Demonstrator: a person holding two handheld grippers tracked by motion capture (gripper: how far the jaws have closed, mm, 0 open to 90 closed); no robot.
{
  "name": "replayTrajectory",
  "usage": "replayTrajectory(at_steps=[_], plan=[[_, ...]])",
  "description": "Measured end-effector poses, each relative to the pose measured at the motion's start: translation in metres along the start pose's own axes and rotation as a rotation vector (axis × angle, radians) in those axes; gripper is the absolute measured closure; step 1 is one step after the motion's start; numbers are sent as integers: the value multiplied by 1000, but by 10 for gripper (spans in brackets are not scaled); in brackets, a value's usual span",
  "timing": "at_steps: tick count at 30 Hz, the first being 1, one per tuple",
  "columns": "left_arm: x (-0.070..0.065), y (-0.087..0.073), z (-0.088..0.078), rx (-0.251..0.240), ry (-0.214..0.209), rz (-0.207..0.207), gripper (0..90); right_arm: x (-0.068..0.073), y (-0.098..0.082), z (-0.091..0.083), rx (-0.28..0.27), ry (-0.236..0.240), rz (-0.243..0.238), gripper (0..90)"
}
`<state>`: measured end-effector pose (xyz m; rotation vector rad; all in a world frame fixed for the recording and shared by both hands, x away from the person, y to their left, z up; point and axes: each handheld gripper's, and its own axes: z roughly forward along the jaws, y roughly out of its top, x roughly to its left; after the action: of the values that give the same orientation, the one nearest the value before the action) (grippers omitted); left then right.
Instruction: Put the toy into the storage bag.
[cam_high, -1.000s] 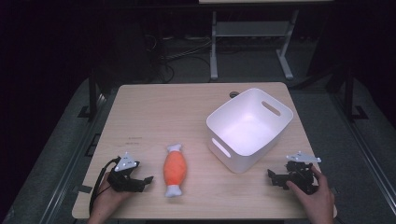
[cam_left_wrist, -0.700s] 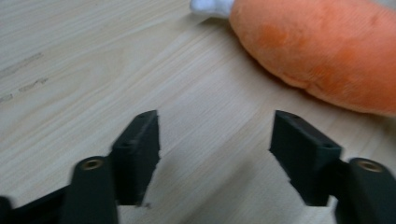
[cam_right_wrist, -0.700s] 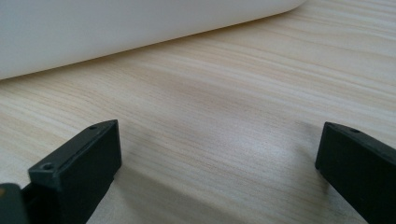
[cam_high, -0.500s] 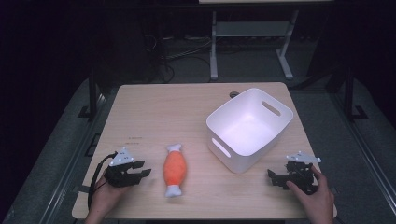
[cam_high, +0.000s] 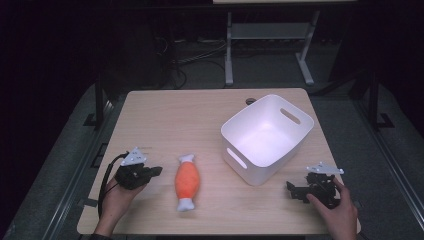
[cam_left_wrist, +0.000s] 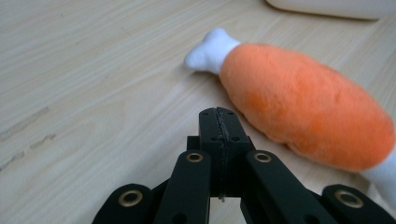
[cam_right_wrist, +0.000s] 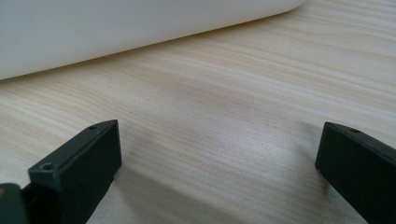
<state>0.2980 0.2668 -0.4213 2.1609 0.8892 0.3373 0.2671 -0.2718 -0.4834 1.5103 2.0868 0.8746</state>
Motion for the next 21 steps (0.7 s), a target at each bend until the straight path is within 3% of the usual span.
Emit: replayTrajectory(at_steps=[11, 21], plan=[[4, 22, 12, -16, 4, 13, 897, 0, 0, 0, 0, 0, 0, 0], [15, 32, 25, -28, 49, 8, 897, 0, 0, 0, 0, 0, 0, 0]])
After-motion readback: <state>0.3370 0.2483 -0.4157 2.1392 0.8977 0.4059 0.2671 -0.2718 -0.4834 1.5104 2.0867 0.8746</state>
